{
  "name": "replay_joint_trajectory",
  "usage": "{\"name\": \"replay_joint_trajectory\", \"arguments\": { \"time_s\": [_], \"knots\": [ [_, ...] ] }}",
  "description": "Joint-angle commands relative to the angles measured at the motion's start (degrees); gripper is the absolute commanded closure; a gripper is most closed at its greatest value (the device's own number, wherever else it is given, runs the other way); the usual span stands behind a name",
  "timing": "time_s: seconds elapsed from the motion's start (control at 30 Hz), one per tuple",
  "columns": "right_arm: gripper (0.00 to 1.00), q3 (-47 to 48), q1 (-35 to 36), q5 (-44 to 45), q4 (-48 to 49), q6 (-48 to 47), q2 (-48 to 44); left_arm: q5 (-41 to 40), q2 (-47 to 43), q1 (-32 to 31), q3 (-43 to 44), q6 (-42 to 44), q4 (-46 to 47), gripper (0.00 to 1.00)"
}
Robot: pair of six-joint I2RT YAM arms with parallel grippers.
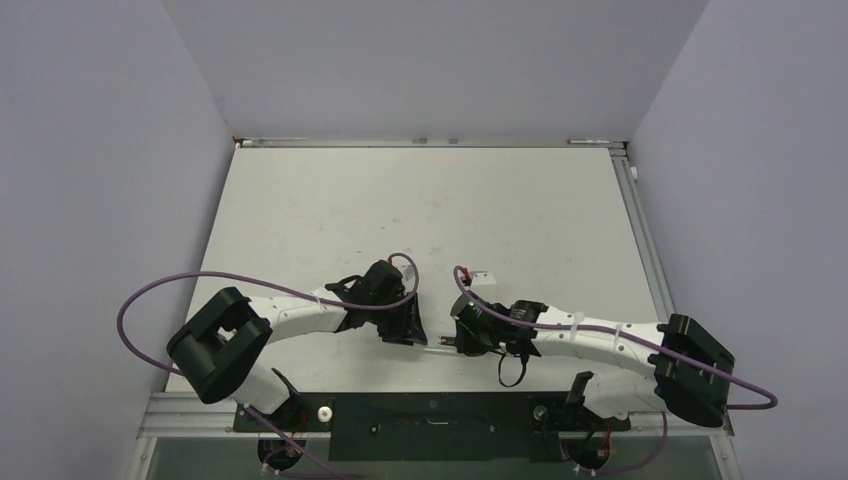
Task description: Load the batteries into the remote control
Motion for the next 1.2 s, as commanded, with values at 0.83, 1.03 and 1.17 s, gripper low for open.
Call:
{"name": "replay_joint_trajectory", "arguments": {
  "time_s": [0.83,1.03,1.17],
  "knots": [
    [0.81,4.18,1.66,3.93,-2.01,-0.67,4.69,0.03,-0.91,-1.42,-0.85,-1.91,2.72,0.65],
    [0.81,5.38,3.19,5.52,-3.94,-0.74,6.98,0.13,-0.97,-1.34,-0.92,-2.0,2.76,0.65],
    [0.81,7.05,4.5,7.46,-6.08,-0.89,8.97,0.11,-0.99,-1.39,-1.0,-1.96,2.77,0.65]
  ]
}}
